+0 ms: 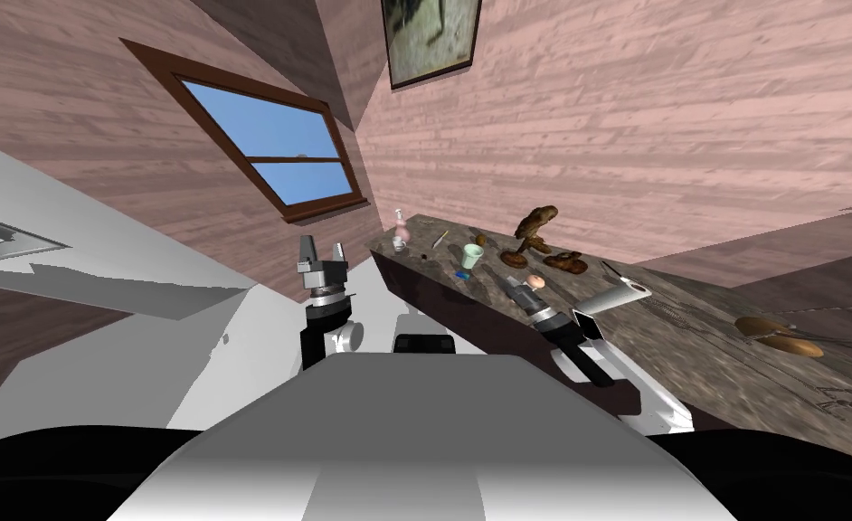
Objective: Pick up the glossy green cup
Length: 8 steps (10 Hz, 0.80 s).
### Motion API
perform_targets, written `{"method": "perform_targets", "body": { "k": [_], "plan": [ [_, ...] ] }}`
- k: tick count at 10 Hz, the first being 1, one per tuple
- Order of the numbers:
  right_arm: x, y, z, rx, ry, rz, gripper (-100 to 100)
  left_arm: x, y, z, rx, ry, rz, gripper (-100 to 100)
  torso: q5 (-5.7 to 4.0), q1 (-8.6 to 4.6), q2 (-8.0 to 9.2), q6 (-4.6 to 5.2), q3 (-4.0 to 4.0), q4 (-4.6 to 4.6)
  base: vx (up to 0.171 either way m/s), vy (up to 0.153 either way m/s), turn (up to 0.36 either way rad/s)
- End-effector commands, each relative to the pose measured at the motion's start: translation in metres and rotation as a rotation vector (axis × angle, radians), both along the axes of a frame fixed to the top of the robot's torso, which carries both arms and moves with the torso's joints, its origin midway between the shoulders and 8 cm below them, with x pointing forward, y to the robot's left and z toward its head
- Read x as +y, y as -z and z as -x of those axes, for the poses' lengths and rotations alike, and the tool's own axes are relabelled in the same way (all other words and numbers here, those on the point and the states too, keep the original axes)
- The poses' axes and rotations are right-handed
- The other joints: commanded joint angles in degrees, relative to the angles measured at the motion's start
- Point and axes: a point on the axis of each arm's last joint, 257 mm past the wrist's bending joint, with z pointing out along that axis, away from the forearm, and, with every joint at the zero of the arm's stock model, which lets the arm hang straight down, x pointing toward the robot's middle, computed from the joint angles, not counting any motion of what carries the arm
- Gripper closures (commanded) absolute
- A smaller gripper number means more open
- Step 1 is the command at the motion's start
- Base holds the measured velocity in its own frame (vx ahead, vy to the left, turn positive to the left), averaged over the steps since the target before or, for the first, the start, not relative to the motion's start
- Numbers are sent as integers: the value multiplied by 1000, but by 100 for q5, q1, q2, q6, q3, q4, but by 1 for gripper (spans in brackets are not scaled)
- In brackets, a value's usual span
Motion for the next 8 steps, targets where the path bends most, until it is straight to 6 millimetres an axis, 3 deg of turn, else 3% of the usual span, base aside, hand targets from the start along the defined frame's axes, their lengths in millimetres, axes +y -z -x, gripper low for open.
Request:
{"method": "perform_targets", "body": {
  "k": [1, 3, 8],
  "plan": [
    [-14, 10, 3, 30, -5, 84, -100, 0, 0, 0, 0, 0, 0, 0, 0, 0, 0, 0, 0, 0, -7, 54, 42],
    [-13, 9, 2, 37, -27, 114, -100, 0, 0, 0, 0, 0, 0, 0, 0, -2, 0, 0, 0, 0, 1, 29, 7],
    [-51, 31, 10, 119, -65, 359, -100, 0, 0, 0, 0, 0, 0, 0, 0, 1, -4, 0, -2, -1, 7, 47, 32]
  ]
}}
